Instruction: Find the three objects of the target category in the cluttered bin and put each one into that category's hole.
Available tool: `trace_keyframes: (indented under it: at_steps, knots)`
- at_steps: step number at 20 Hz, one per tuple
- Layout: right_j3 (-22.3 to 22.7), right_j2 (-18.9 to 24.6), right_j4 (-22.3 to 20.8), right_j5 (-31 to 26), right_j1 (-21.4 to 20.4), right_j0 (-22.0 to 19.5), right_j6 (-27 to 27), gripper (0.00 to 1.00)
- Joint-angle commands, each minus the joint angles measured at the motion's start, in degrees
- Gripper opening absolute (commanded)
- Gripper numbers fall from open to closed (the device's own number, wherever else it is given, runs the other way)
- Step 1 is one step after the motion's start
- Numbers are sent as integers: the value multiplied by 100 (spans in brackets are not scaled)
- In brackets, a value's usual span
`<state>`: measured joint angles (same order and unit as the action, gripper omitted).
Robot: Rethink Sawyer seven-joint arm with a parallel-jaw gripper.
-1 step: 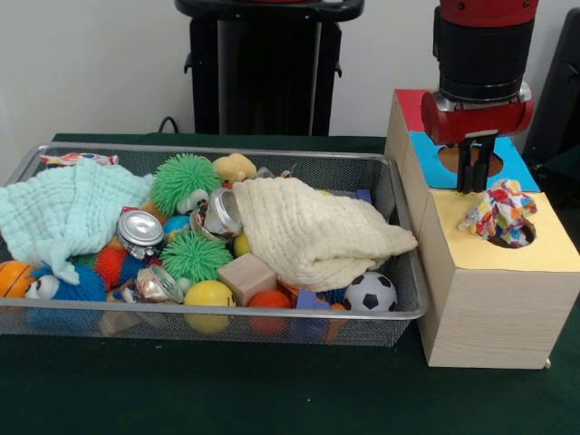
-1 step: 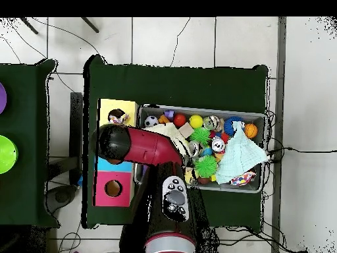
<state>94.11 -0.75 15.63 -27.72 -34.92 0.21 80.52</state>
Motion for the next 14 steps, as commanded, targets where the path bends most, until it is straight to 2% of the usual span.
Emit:
trace_keyframes:
  at_steps: [1, 5, 14]
  knots:
    - [242, 673, 26, 822, 247, -341, 941, 0]
    - [517, 867, -32, 1163, 85, -483, 966, 0]
    - [548, 1004, -48, 1281, 37, -558, 1006, 0]
